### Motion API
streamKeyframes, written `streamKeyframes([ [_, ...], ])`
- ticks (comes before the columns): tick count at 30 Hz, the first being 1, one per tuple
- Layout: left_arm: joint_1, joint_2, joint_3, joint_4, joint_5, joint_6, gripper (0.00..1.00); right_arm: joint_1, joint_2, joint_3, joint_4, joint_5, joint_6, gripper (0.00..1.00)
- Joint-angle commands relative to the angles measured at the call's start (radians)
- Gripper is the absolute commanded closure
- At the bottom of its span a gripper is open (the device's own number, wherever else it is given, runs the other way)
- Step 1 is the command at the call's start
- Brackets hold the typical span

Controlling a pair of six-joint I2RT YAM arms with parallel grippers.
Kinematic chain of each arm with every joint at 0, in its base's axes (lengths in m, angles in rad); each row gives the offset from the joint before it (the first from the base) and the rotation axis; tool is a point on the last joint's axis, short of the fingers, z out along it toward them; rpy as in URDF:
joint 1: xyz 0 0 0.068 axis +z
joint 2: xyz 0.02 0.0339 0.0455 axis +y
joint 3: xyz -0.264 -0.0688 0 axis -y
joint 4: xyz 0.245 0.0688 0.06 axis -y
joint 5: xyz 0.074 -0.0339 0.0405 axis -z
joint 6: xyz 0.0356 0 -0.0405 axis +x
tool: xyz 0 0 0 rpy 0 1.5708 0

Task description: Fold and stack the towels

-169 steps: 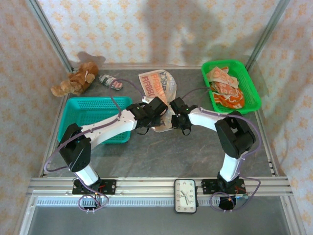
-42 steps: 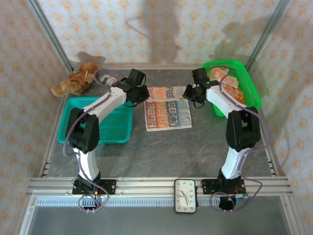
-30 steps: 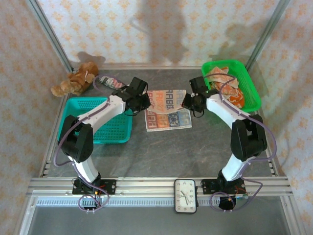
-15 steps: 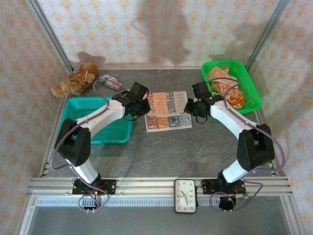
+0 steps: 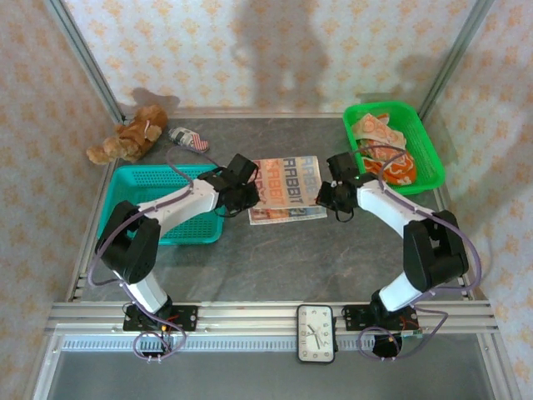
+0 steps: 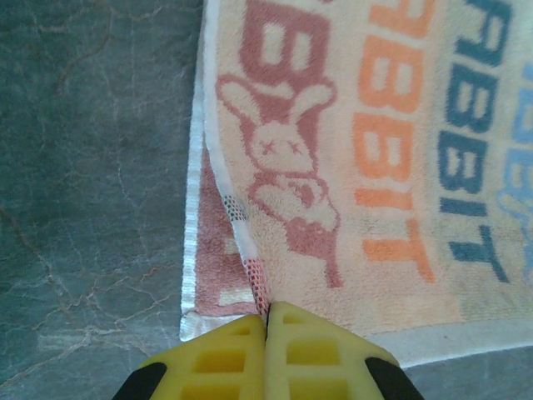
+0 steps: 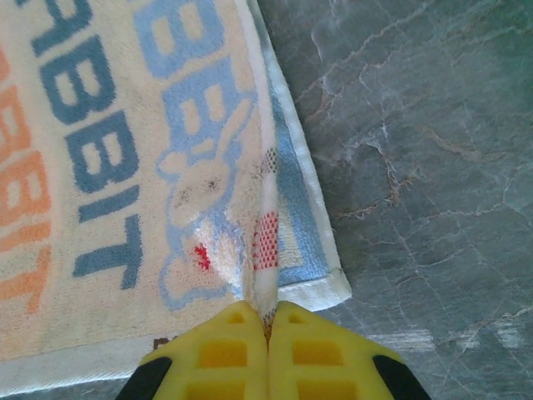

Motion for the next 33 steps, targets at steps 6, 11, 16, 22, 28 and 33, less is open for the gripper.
streamKeyframes([
  [6,-0.015,0.059,-0.041,0.043,-0.016,-0.009,1.00,0.002,0.043,-0.059,0.077,0.005,0.034,0.99],
  [11,-0.022,0.081,-0.042,0.038,-0.028,-0.005,1.00,0.011,0.058,-0.083,0.102,-0.010,0.044,0.97],
  [16,-0.023,0.086,-0.050,0.036,-0.031,-0.002,0.91,0.019,0.063,-0.092,0.103,-0.010,0.041,0.91],
  [22,-0.024,0.062,-0.018,-0.006,-0.054,0.025,0.59,0.019,0.011,-0.079,0.066,-0.011,0.042,0.67],
  [28,-0.016,0.108,0.124,-0.096,-0.085,0.106,0.54,0.019,-0.012,-0.009,0.024,0.013,0.021,0.61],
  [33,0.000,0.200,0.258,-0.107,-0.068,0.148,0.65,0.019,0.073,0.083,0.037,0.008,0.006,0.63],
])
